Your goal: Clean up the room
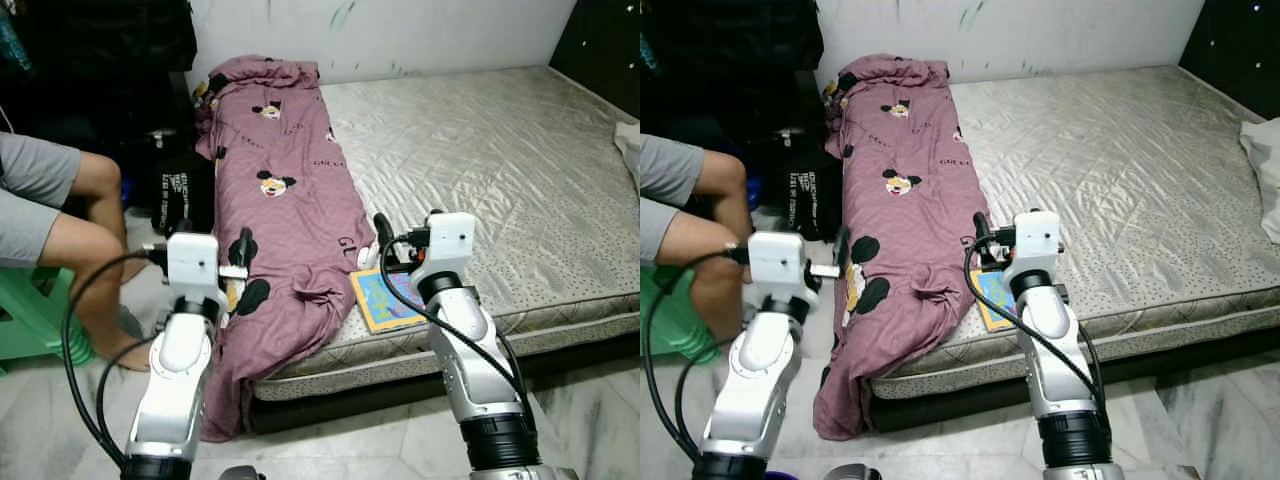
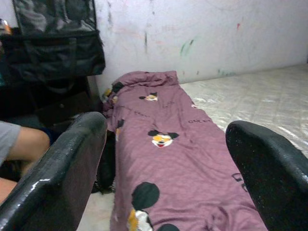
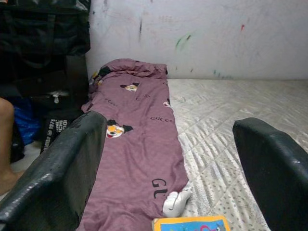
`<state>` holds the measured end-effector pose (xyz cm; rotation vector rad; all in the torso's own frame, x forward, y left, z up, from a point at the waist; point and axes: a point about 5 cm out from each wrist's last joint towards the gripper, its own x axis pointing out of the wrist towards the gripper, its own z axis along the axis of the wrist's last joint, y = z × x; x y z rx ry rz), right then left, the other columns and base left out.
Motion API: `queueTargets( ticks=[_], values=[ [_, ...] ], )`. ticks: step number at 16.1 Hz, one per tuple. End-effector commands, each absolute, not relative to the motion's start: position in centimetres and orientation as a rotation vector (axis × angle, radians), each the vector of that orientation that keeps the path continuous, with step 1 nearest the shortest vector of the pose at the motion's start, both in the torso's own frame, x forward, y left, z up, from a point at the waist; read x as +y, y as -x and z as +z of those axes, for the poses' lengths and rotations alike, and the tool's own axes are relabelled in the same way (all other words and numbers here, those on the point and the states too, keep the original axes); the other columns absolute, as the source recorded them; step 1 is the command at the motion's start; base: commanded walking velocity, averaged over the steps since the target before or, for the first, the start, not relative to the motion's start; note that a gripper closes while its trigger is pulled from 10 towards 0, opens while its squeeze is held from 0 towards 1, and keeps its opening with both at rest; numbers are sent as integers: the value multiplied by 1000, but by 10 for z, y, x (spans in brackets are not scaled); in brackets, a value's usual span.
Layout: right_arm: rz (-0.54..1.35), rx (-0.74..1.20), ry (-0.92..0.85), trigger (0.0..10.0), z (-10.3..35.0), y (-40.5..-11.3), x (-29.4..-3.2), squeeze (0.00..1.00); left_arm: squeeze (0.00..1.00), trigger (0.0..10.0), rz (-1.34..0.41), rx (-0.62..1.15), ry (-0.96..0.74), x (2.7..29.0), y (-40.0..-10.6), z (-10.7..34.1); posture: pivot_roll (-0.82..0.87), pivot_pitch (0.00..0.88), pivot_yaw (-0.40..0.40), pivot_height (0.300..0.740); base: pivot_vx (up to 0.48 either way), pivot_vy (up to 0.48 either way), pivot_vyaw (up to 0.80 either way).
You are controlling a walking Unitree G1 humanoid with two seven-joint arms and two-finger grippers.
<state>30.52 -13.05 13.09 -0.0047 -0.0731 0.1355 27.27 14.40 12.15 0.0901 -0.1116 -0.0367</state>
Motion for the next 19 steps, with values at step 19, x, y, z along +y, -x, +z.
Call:
queueTargets(
  ticks=[19],
  values=[
    [147, -72, -7, 10000, 131, -303, -125, 0, 0, 10000, -64, -73, -58, 137, -267, 120, -3, 0, -13, 740, 335, 0, 0]
  ],
)
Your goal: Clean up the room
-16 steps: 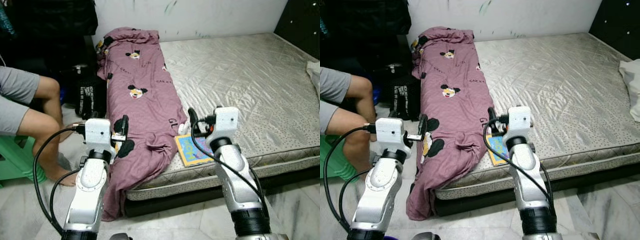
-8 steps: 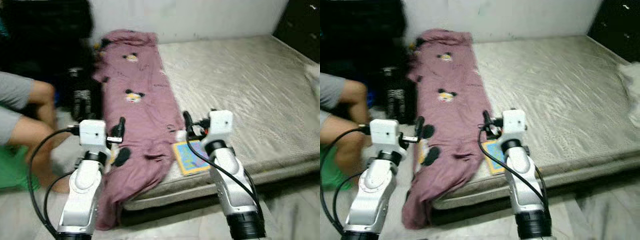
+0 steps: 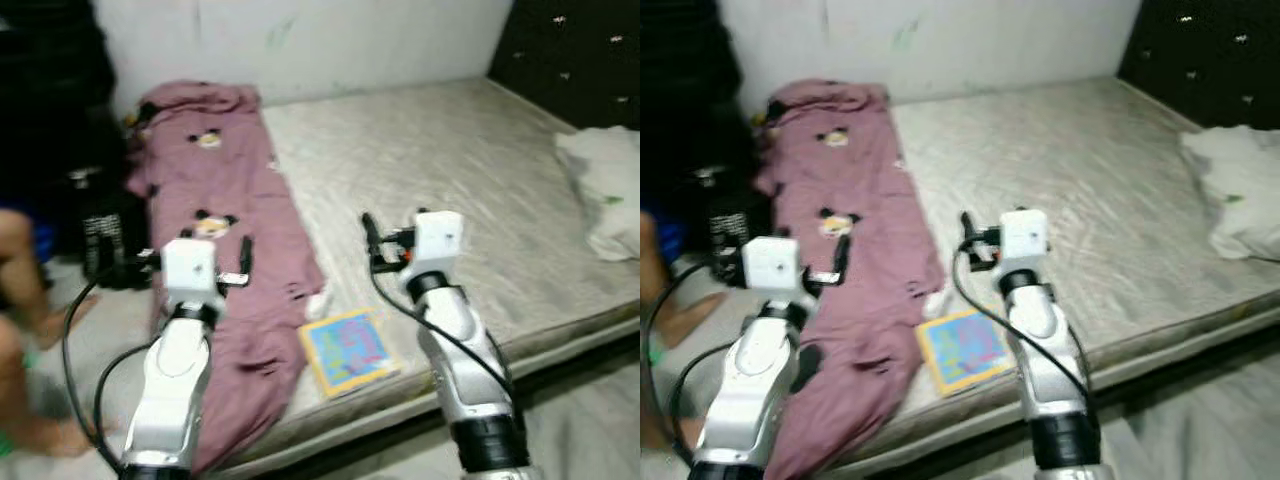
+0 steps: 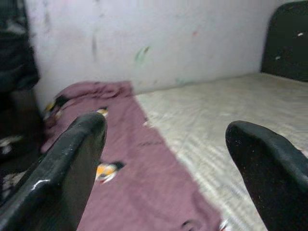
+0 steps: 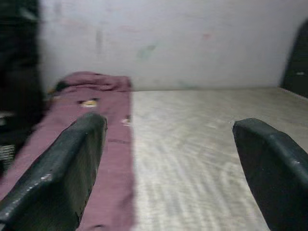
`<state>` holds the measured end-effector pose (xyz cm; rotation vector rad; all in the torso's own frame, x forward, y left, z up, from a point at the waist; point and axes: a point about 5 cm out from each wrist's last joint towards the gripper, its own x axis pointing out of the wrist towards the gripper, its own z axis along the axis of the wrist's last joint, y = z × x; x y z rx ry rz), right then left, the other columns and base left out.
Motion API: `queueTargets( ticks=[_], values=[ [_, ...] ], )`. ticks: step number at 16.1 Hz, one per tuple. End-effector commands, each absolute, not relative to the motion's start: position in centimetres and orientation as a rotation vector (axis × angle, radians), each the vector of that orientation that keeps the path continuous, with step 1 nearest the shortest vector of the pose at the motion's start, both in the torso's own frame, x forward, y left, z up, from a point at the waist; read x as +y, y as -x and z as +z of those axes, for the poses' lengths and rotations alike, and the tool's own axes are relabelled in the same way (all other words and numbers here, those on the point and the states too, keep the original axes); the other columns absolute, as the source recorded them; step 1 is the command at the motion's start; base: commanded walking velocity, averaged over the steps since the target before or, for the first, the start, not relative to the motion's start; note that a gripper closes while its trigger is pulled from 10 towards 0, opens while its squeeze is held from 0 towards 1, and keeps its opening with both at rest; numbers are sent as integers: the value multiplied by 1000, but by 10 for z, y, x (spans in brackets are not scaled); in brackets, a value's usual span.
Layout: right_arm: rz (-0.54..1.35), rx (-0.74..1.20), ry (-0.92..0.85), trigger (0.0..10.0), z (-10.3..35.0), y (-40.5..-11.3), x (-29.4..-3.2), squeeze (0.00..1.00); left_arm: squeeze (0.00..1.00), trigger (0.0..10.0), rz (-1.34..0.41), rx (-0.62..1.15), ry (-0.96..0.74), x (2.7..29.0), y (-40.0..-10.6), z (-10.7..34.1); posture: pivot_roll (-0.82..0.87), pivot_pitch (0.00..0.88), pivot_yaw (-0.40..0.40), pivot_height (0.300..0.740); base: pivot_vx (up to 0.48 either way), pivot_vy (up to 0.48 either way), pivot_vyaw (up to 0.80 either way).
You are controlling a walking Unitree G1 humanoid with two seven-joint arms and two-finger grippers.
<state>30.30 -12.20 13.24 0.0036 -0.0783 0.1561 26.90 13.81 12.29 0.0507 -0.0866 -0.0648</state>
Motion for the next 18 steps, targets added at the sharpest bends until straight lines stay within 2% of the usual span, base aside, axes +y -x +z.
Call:
queueTargets(
  ticks=[1, 4, 9, 14, 18],
  values=[
    [147, -71, -12, 10000, 130, -302, -124, 0, 0, 10000, -50, -66, -68, 137, -268, 120, -2, 0, -11, 740, 0, 0, 0],
    [167, -61, -12, 10000, 125, -299, -120, 0, 0, 10000, -41, -61, -96, 135, -270, 118, 0, 0, -8, 740, 0, 0, 0],
    [164, -53, -13, 10000, 121, -302, -116, 0, 0, 10000, -62, -56, -98, 130, -272, 115, -6, 0, -3, 740, 0, 0, 800],
    [176, -46, -13, 10000, 112, -298, -117, 0, 0, 10000, -79, -47, -78, 132, -270, 114, 10, 0, -14, 740, 0, 0, 0],
    [189, -44, -1, 10000, 111, -299, -117, 0, 0, 10000, -93, -51, -74, 130, -270, 114, 10, 0, -16, 740, 0, -269, 0]
  ],
)
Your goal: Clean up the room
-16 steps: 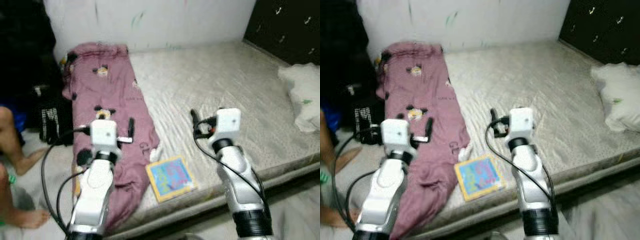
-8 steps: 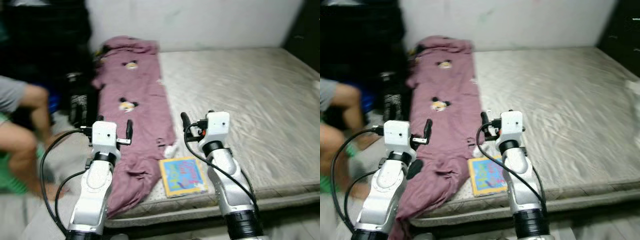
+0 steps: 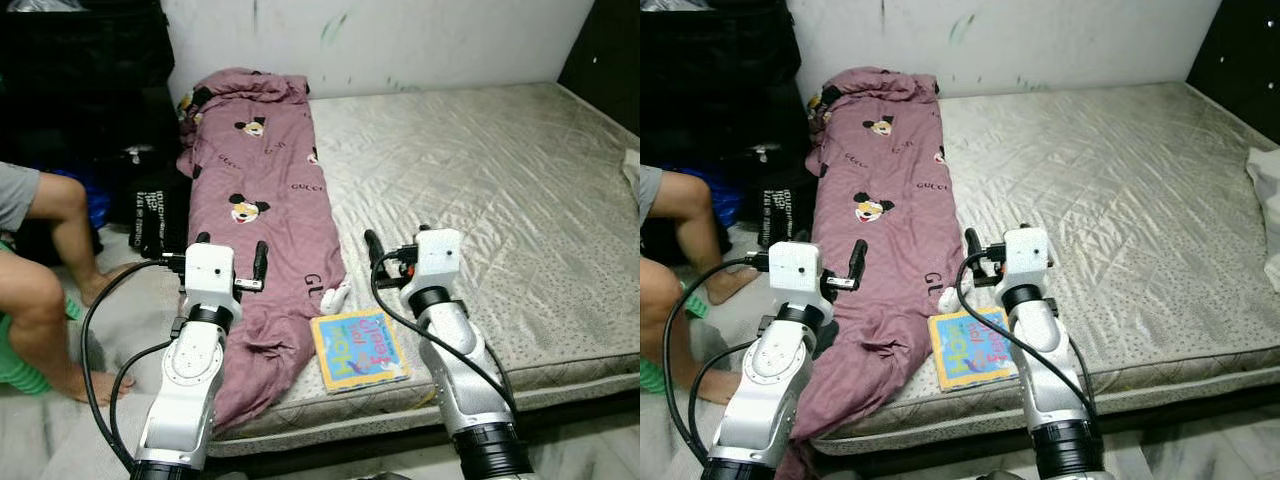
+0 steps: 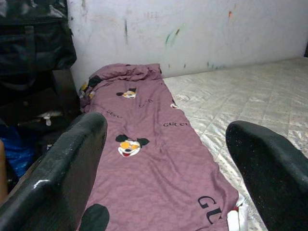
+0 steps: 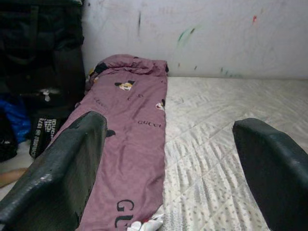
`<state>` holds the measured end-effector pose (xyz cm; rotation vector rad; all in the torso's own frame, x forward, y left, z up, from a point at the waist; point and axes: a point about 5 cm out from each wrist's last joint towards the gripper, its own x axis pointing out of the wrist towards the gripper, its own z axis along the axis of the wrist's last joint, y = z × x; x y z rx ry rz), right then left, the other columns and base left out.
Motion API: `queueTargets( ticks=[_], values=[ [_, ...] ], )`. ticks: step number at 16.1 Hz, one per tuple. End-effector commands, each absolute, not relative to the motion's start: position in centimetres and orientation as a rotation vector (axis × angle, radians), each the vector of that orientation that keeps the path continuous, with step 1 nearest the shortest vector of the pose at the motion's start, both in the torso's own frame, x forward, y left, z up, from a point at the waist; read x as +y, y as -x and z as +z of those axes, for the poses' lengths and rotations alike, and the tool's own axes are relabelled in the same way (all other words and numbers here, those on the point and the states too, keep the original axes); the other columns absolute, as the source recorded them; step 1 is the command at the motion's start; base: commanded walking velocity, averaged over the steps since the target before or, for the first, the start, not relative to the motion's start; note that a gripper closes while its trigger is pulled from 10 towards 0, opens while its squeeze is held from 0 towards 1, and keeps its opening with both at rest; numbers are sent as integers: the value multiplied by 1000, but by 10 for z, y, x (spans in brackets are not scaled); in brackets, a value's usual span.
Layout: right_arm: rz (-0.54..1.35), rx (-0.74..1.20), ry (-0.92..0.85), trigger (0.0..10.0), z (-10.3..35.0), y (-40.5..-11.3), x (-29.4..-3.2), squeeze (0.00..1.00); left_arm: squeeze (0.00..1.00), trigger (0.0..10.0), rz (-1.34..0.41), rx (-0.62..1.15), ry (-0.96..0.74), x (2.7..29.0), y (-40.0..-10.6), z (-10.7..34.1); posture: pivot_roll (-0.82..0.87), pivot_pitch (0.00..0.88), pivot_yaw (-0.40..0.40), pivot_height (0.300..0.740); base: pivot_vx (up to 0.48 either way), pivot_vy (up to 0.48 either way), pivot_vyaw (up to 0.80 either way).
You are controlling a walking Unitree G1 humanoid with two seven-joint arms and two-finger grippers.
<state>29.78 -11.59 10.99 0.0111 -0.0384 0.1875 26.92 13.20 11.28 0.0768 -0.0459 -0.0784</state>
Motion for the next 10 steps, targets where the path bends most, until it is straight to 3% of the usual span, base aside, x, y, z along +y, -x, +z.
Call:
queueTargets(
  ticks=[1, 3, 6, 10],
  values=[
    [189, -41, 3, 10000, 110, -299, -117, 0, 0, 10000, -95, -52, -74, 130, -270, 114, 8, 0, -17, 740, 0, 0, 0],
    [194, -40, 13, 10000, 109, -298, -117, 0, 0, 10000, -96, -52, -71, 129, -270, 115, 6, 0, -17, 740, 0, -277, 0],
    [196, -38, 12, 10000, 109, -298, -118, 0, 0, 10000, -97, -51, -66, 128, -270, 114, 4, 0, -18, 740, 0, -292, 527],
    [192, -32, 8, 10000, 108, -297, -119, 0, 0, 10000, -100, -49, -61, 127, -269, 114, 2, 0, -20, 740, 0, -293, 0]
  ],
)
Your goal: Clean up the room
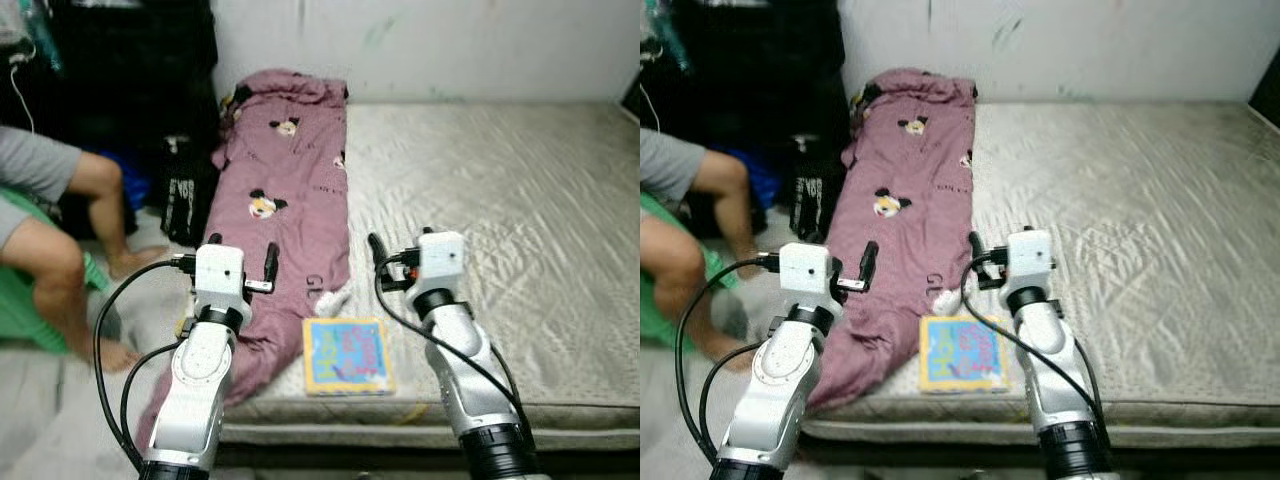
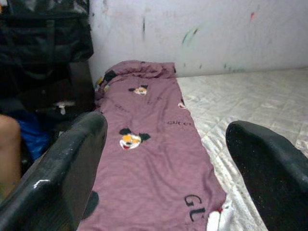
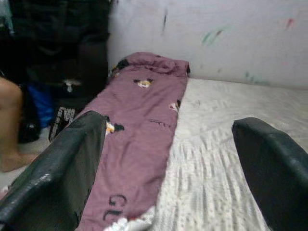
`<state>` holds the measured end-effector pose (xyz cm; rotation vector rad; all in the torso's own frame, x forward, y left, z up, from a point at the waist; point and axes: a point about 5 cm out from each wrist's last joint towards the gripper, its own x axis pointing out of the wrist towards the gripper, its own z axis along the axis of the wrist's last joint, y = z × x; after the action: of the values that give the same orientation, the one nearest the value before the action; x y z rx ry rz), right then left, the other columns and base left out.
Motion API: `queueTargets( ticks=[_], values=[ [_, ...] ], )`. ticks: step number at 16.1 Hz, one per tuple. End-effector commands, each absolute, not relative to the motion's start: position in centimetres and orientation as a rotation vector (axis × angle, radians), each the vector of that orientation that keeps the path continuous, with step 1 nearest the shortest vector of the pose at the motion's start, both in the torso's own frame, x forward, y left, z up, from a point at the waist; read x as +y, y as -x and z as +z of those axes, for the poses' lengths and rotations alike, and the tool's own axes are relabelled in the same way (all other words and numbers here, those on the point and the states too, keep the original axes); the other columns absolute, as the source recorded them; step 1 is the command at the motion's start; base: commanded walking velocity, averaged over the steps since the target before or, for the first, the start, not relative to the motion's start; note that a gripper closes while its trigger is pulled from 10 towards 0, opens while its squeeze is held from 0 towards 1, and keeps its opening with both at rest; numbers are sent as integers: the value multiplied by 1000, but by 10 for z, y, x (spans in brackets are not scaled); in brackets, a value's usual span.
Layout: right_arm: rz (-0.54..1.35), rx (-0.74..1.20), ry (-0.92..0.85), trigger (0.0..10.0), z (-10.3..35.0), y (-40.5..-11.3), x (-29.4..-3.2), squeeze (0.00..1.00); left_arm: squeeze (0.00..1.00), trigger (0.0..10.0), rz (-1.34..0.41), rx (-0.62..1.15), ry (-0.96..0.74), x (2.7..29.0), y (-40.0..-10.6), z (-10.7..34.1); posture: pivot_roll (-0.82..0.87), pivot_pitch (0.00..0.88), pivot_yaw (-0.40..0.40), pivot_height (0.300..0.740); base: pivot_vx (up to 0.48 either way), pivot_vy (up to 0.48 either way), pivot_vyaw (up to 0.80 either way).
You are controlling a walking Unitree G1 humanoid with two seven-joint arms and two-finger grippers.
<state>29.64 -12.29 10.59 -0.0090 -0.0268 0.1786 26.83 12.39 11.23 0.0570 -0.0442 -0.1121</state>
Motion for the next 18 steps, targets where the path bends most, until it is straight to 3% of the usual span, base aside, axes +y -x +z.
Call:
queueTargets(
  ticks=[1, 12, 18],
  values=[
    [191, -31, 7, 10000, 107, -297, -119, 0, 0, 10000, -102, -49, -60, 127, -269, 114, 2, 0, -20, 740, 0, -289, 0],
    [196, -21, 20, 10000, 106, -297, -120, 0, 0, 10000, -101, -48, -55, 124, -268, 114, -2, 0, -26, 740, 0, -284, 0],
    [181, -23, 14, 10000, 107, -298, -122, 0, 0, 10000, -38, -89, -96, 134, -273, 119, -2, 0, -31, 740, 0, 0, 0]
  ],
)
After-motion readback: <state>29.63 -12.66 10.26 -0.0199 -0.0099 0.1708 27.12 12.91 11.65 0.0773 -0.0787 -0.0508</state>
